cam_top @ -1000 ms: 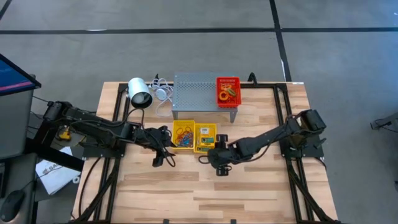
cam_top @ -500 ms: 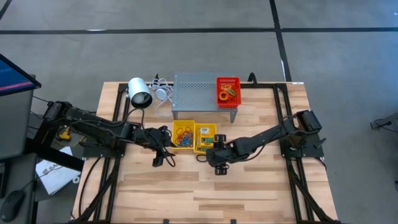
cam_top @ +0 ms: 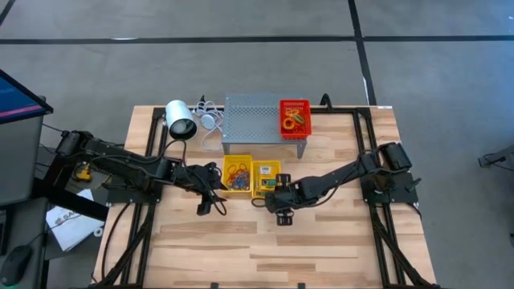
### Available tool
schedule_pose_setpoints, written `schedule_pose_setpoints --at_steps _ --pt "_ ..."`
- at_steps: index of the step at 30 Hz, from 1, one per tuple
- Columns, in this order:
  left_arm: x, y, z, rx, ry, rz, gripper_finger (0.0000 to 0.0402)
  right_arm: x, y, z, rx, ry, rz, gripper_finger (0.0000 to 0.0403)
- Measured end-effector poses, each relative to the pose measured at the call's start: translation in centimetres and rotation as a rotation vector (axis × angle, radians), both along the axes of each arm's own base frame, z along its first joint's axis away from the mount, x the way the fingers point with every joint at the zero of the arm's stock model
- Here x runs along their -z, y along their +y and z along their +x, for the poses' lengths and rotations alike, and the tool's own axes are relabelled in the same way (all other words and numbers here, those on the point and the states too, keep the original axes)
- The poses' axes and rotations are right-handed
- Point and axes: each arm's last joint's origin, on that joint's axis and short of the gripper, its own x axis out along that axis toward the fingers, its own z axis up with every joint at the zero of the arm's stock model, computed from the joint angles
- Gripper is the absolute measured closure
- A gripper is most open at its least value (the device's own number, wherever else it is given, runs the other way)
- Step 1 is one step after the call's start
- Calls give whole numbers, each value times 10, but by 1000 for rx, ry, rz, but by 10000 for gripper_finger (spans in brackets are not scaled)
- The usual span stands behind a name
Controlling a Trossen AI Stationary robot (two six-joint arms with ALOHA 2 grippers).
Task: Pick & Place Office Desk Supplies
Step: Put the right yellow basket with crayon boxes on the shelf
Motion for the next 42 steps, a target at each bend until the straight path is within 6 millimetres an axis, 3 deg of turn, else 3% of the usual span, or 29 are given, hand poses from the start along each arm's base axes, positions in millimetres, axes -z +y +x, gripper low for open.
schedule_pose_setpoints --at_steps 12,21,34,42 --pt "0 0 0 0 0 0 215 0 0 0 0 0 -2 389" --pt "0 0 0 0 0 0 215 -4 0 -3 -10 29 -7 395" --pt "0 0 0 0 0 -1 215 -62 7 13 -45 35 -13 398" --pt "0 0 0 -1 0 -1 215 -85 19 12 -69 40 -30 400"
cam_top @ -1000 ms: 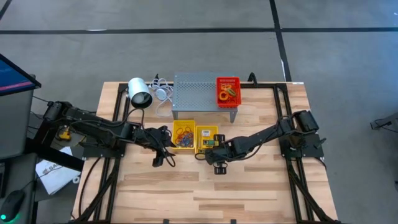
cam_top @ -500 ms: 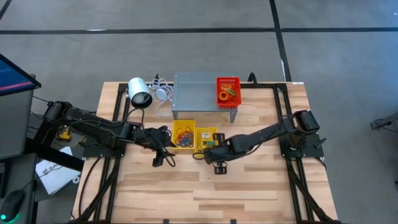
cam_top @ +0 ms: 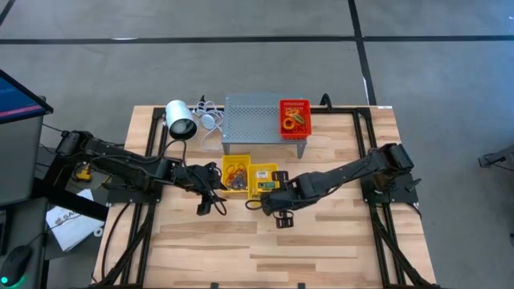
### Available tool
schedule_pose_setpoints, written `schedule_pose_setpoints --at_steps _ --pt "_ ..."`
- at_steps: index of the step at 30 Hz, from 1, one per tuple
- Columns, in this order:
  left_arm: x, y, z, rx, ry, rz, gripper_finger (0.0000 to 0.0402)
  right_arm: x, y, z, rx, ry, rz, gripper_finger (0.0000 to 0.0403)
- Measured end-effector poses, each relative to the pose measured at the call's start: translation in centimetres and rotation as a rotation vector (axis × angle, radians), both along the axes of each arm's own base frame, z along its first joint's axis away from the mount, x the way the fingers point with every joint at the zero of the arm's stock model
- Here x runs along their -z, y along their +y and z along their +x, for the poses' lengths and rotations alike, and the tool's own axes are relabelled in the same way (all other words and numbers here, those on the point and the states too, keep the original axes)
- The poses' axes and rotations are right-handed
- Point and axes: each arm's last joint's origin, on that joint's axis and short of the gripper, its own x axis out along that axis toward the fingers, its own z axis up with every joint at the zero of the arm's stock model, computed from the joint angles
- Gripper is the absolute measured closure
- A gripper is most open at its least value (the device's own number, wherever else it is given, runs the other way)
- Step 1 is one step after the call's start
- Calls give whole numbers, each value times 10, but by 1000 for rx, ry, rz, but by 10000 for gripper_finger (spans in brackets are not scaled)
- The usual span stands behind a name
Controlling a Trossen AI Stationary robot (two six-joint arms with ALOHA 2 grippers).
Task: Pick & Place Office Desk Supplies
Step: Put the right yellow basket with crayon boxes on the shelf
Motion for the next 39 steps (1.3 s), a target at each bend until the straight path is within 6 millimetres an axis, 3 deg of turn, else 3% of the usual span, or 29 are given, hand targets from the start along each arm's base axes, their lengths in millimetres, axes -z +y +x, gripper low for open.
schedule_pose_setpoints --at_steps 8,20,26,39 --pt "0 0 0 -3 1 -3 215 -27 6 -2 5 -14 -78 401" --pt "0 0 0 -14 2 -17 215 -80 -4 -3 -4 -63 -224 402" --pt "0 0 0 -14 2 -16 215 -93 -25 1 11 -70 -314 402" --pt "0 0 0 -18 3 -22 215 -94 -88 11 83 -17 -361 402"
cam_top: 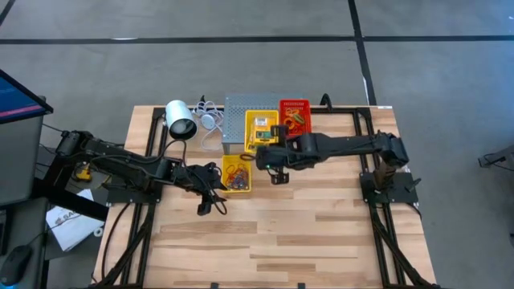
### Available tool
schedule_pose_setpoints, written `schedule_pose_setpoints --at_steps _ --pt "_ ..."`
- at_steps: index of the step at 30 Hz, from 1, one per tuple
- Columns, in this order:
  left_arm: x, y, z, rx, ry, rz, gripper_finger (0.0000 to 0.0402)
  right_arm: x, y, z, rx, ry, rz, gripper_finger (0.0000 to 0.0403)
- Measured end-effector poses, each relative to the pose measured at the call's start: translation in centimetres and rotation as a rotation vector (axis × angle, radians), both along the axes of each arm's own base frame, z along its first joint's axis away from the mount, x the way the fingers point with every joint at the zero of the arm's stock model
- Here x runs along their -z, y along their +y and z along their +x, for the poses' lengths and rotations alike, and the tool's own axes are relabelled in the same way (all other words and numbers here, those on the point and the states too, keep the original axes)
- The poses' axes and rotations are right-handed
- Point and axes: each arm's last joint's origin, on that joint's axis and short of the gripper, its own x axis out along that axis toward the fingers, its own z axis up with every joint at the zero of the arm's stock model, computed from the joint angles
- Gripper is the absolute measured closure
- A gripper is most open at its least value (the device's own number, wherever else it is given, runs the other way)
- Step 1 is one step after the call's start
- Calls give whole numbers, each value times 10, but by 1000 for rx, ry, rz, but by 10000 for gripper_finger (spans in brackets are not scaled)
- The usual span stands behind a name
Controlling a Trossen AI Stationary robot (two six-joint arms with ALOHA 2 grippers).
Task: Pick & Place Office Desk Supplies
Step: Put the right yellow basket with crayon boxes on the shelf
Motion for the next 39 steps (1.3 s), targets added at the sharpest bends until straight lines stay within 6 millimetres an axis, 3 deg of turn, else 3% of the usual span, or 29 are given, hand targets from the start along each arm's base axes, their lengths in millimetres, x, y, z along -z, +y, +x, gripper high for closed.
schedule_pose_setpoints --at_steps 17,39 --pt "0 0 0 0 0 0 215 -2 -67 4 35 0 24 402" --pt "0 0 0 5 -1 6 215 2 -82 5 6 1 123 399"
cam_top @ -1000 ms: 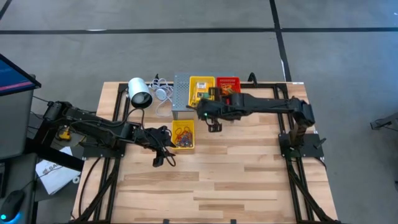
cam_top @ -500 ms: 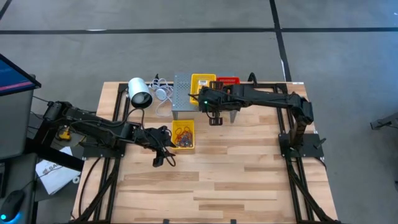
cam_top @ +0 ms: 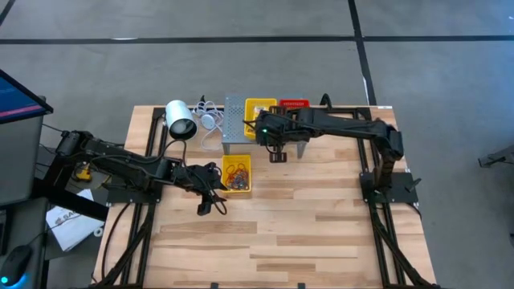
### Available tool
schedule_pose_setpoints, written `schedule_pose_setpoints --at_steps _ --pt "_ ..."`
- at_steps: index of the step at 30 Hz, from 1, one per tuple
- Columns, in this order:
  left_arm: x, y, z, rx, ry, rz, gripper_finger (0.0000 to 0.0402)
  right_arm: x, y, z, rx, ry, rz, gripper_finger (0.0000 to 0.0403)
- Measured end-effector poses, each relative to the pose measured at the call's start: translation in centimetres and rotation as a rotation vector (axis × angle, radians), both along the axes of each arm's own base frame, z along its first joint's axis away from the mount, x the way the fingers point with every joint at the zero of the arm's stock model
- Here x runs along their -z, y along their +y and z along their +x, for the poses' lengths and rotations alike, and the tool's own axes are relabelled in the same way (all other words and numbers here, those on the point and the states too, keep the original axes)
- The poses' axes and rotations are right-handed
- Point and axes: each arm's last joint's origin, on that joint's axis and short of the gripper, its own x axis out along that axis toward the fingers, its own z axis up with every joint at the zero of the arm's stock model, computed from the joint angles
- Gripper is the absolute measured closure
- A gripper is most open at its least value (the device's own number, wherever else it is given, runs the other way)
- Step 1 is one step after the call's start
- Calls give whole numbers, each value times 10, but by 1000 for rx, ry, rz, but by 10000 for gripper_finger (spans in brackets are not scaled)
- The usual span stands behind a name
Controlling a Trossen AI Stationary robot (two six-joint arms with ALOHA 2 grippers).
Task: Pick & Place Office Desk Supplies
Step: Put the right yellow basket with crayon boxes on the shelf
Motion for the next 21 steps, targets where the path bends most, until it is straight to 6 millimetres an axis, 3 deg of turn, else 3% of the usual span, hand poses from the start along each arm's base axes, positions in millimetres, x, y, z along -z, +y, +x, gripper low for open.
schedule_pose_setpoints --at_steps 10,21 --pt "0 0 0 0 0 0 215 19 -3 10 1 61 8 399" --pt "0 0 0 0 0 0 215 22 -5 10 18 74 15 374"
